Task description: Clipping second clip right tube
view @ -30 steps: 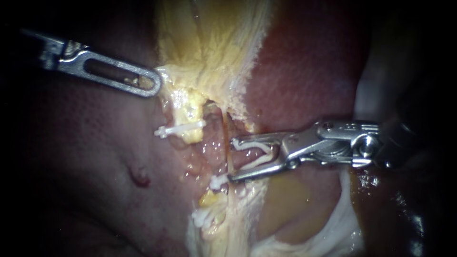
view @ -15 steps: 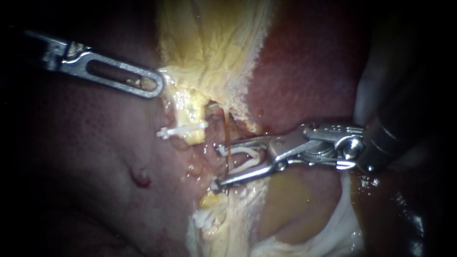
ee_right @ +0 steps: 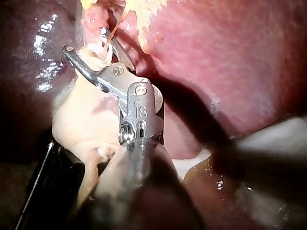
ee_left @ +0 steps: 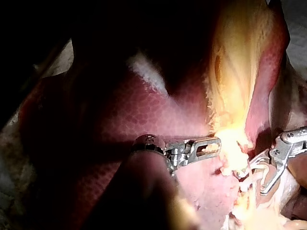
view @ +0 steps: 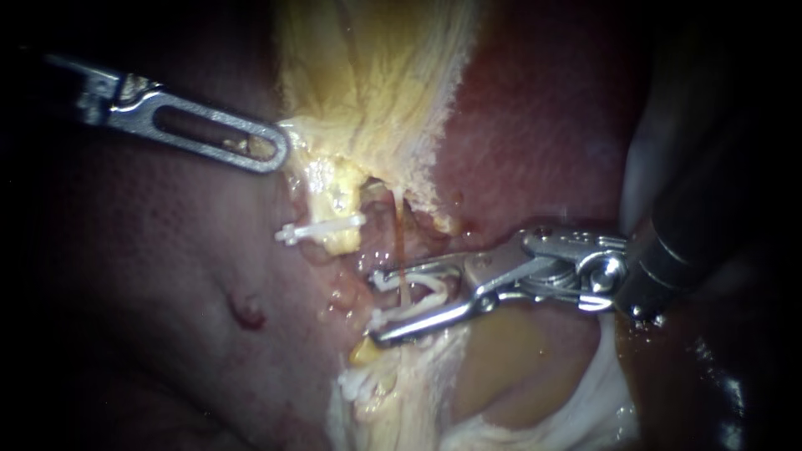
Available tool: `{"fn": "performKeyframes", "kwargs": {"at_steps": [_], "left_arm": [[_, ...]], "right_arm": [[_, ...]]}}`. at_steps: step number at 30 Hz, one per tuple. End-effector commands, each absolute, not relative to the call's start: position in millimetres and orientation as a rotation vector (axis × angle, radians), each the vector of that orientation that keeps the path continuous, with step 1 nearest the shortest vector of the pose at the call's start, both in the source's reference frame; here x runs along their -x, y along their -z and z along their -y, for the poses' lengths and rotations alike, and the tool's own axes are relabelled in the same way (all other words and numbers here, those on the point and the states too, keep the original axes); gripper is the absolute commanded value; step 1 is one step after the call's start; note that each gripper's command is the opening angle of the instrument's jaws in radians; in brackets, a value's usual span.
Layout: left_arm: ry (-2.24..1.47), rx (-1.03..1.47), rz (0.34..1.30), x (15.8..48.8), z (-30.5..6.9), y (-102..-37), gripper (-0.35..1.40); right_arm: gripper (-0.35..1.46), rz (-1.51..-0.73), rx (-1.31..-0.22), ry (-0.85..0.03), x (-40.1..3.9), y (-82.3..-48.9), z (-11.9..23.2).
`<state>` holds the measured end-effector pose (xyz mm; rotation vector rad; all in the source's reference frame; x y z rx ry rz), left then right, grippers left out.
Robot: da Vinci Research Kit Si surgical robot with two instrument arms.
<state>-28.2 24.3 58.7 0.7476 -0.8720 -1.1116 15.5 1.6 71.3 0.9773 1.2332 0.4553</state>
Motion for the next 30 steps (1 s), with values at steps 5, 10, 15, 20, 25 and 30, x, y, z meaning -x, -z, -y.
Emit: {"fn": "performKeyframes", "kwargs": {"at_steps": [5,10,15,20,25,30], "left_arm": [[1.111,-0.748,0.872,28.1,-24.3,-58.7,-0.35],[1.111,-0.748,0.872,28.1,-24.3,-58.7,-0.35],[1.111,-0.748,0.872,28.1,-24.3,-58.7,-0.35],[1.111,-0.748,0.872,28.1,-24.3,-58.7,-0.35],[1.111,-0.748,0.872,28.0,-24.3,-58.7,-0.35],[1.111,-0.748,0.872,28.1,-24.3,-58.7,-0.35]], "right_arm": [[0.48,-1.254,-1.019,-0.435,-16.0,-69.8,-0.9],[0.48,-1.27,-1.048,-0.424,-16.6,-68.6,-0.2],[0.48,-1.272,-1.052,-0.42,-16.7,-68.3,0.0],[0.46,-1.27,-1.058,-0.422,-16.6,-68.3,0.0],[0.39,-1.27,-1.061,-0.421,-16.3,-68.2,-0.3],[0.26,-1.27,-1.063,-0.421,-16.0,-68.3,-0.5]]}}
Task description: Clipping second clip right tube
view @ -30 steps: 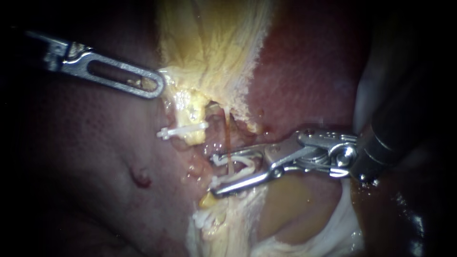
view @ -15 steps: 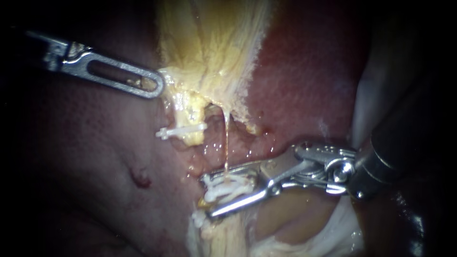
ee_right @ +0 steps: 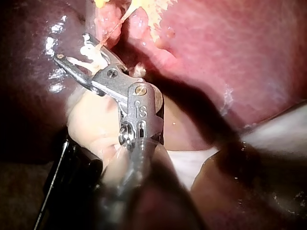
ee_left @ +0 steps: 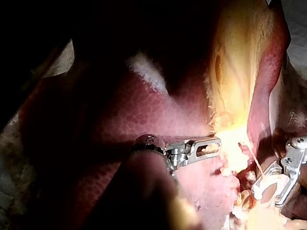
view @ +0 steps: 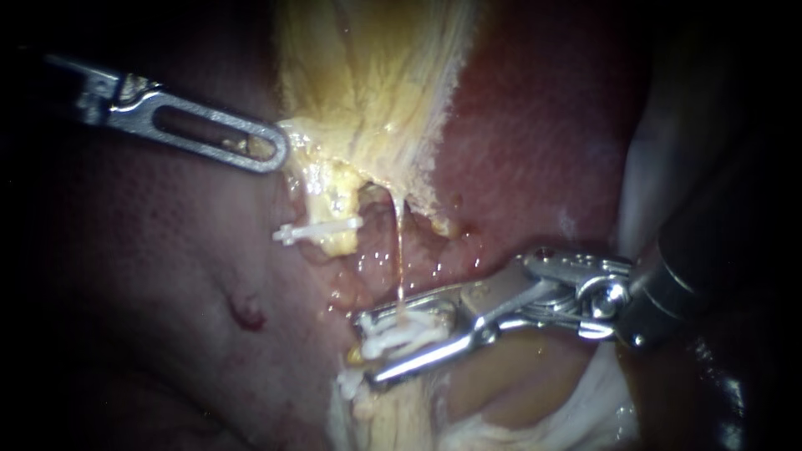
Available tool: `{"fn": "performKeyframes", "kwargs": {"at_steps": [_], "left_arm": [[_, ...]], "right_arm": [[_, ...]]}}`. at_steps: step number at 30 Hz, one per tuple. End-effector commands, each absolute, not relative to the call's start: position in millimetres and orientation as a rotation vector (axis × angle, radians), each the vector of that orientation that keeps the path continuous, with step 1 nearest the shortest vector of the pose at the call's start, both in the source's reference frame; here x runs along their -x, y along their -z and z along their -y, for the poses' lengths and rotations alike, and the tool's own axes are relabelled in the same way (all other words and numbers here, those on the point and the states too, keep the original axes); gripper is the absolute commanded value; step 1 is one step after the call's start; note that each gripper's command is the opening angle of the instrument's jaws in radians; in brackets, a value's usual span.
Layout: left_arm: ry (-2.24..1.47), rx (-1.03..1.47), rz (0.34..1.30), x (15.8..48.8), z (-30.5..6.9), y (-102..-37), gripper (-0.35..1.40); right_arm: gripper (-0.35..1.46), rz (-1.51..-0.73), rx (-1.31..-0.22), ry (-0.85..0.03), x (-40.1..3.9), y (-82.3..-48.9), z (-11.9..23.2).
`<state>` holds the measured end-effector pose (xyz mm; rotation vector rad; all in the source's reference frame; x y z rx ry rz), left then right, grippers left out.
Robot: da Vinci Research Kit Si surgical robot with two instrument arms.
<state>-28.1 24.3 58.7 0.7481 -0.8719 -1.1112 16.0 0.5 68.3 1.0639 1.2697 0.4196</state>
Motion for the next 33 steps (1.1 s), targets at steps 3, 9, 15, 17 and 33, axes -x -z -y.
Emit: {"fn": "performKeyframes", "kwargs": {"at_steps": [3,9,15,17,33], "left_arm": [[1.111,-0.748,0.872,28.1,-24.3,-58.7,-0.35],[1.111,-0.748,0.872,28.0,-24.3,-58.7,-0.35],[1.111,-0.748,0.872,28.0,-24.4,-58.7,-0.35],[1.111,-0.748,0.872,28.0,-24.4,-58.8,-0.35],[1.111,-0.748,0.872,28.0,-24.4,-58.8,-0.35]], "right_arm": [[0.17,-1.27,-1.063,-0.421,-15.9,-68.5,-0.5],[0.0,-1.271,-1.059,-0.424,-15.6,-68.6,-0.6],[-0.18,-1.271,-1.06,-0.423,-15.4,-68.5,-0.7],[-0.28,-1.273,-1.064,-0.42,-15.3,-68.5,-0.6],[-0.35,-1.241,-1.079,-0.385,-14.7,-68.8,-1.2]]}}
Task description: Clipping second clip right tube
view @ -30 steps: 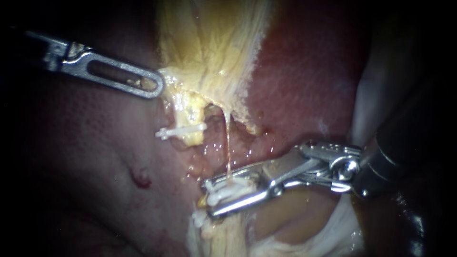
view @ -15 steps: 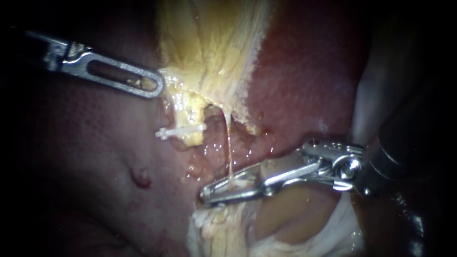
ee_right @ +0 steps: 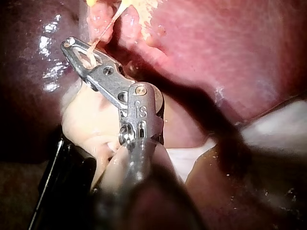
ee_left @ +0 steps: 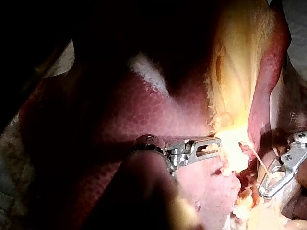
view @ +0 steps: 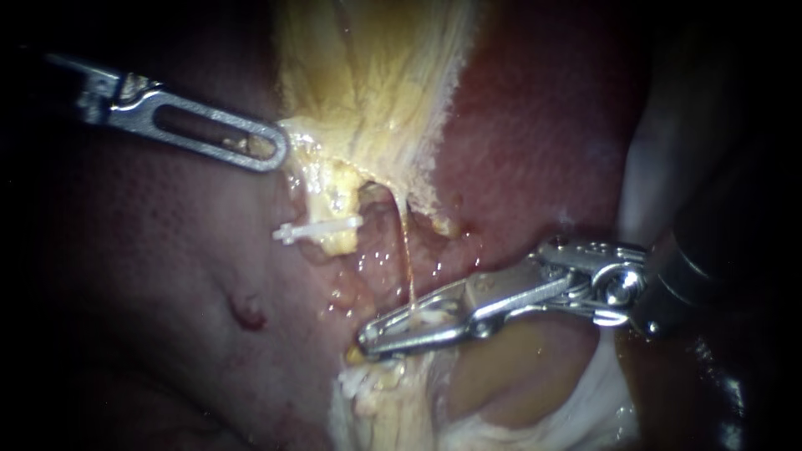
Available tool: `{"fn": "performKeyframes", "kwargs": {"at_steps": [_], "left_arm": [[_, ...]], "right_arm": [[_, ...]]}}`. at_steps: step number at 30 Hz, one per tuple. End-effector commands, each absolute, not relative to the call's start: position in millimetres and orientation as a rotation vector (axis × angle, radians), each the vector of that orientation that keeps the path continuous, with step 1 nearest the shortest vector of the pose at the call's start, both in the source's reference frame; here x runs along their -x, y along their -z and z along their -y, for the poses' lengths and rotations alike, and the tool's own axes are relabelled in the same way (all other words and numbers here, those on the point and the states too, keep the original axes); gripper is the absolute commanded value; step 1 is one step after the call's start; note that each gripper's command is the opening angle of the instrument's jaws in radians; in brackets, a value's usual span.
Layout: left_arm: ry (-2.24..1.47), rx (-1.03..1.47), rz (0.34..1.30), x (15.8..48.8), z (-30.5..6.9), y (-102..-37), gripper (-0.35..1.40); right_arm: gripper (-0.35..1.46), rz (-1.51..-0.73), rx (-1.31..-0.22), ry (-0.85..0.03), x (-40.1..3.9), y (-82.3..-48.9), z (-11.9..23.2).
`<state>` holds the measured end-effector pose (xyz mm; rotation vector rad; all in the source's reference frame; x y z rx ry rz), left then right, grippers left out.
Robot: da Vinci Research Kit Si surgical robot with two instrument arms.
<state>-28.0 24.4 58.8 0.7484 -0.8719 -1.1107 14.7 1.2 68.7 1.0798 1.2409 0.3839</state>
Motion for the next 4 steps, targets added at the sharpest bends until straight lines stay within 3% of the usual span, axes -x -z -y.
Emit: {"fn": "performKeyframes", "kwargs": {"at_steps": [1,4], "left_arm": [[1.111,-0.749,0.872,28.0,-24.5,-58.8,-0.35],[1.11,-0.749,0.872,28.0,-24.5,-58.9,-0.35]], "right_arm": [[-0.35,-1.241,-1.079,-0.385,-14.7,-68.9,-1.2],[-0.35,-1.241,-1.079,-0.385,-14.7,-69.1,-1.3]]}}
